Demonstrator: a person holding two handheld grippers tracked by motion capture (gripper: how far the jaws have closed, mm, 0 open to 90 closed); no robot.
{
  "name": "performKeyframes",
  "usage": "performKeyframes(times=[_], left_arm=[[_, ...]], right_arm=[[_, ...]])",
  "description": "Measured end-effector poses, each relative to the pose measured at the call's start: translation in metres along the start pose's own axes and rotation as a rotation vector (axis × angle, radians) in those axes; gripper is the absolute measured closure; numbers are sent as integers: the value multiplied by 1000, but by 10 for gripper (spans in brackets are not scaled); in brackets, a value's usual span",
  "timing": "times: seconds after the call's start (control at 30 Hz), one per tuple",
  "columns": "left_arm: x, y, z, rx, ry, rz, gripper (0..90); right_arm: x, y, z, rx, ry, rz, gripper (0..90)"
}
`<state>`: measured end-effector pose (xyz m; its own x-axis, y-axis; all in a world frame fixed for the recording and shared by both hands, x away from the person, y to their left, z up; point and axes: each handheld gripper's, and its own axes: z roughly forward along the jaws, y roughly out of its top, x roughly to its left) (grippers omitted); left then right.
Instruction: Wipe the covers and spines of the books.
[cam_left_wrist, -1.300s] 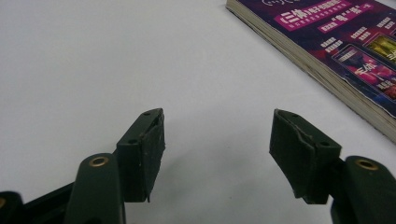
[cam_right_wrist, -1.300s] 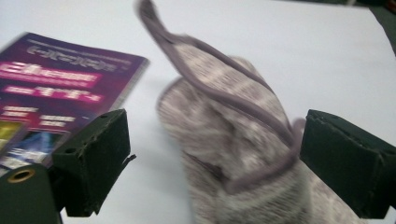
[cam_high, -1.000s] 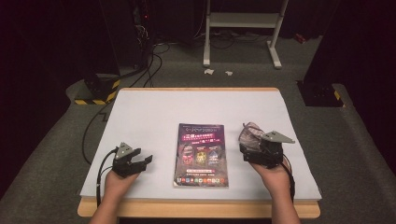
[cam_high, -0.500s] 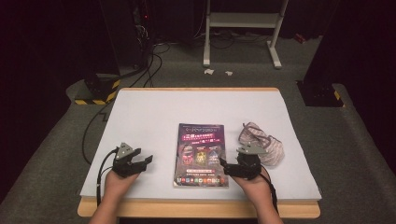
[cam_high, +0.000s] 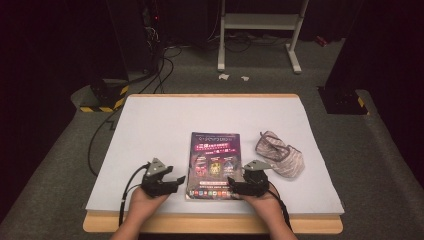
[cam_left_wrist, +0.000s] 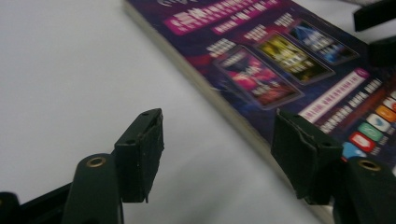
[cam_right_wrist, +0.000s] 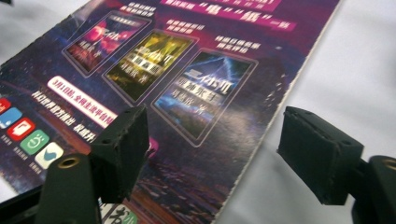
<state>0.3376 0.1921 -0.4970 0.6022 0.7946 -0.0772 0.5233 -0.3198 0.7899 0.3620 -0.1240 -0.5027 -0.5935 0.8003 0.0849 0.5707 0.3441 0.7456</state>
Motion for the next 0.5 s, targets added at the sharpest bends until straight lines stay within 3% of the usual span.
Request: performKeyframes(times=[0.13, 0.33, 0.5], left_arm=[[-16, 0, 15, 62, -27, 16, 357], [-18, -2, 17, 57, -75, -7, 377], [-22, -3, 18, 48, -75, 2, 383]], right_arm=[[-1, -1, 2, 7, 8, 22, 245], [-3, -2, 3, 11, 21, 70, 239], [2, -2, 4, 17, 17, 71, 231]])
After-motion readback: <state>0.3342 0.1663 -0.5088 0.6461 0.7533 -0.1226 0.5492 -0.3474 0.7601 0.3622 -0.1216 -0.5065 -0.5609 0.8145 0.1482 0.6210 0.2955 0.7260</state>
